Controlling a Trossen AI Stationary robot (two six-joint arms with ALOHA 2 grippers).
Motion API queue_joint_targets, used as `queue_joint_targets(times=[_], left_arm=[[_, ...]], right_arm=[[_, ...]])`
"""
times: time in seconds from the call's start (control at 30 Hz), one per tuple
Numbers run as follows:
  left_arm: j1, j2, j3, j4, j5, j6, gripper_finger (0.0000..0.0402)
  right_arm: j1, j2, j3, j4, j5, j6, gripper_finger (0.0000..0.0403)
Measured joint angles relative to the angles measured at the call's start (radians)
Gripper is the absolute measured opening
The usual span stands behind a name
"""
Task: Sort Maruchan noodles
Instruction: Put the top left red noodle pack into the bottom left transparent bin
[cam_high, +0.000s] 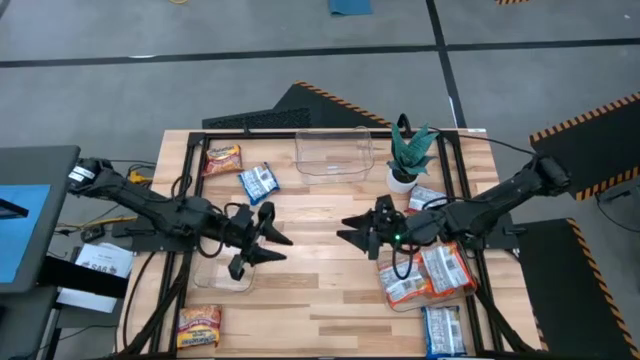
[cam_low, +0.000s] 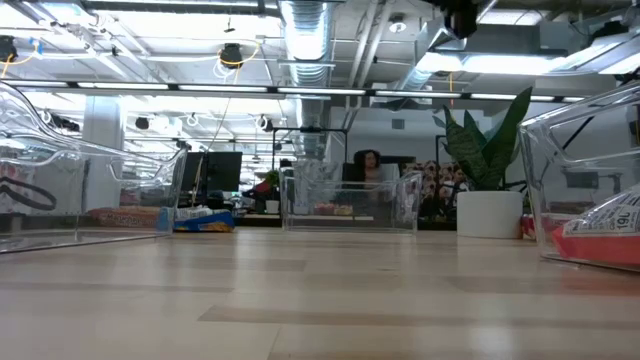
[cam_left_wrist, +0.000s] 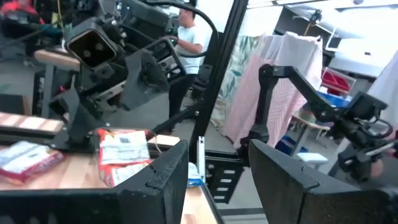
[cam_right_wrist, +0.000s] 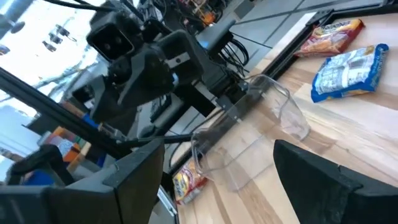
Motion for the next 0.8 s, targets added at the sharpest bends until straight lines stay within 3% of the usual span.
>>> queue_joint_targets(times=[0.13, 0.23, 0.43, 0.6, 0.8], left_arm=[[0.049, -0.008, 0.001, -0.03, 0.023, 0.037, 0.0153], [0.127, -0.014, 0.023, -0.14, 0.018, 0.012, 0.0153], [0.364, 0.006, 0.252, -0.715, 0.003, 0.044, 0.0153], [0.6, 0.063, 0.433, -1.204, -0.175, 0.033, 0.0153], [0.886, 0.115, 0.44, -1.526, -0.201, 0.025, 0.0153]], right_arm=[[-0.027, 0.004, 0.0, 0.042, -0.003, -0.012, 0.0324], [-0.049, -0.007, 0.0, 0.066, -0.003, -0.062, 0.0324], [-0.135, -0.058, 0.0, 0.06, -0.031, -0.208, 0.0324], [-0.242, -0.099, 0.0, 0.019, -0.193, -0.298, 0.0324], [-0.352, -0.106, 0.0, -0.008, -0.311, -0.322, 0.0324]])
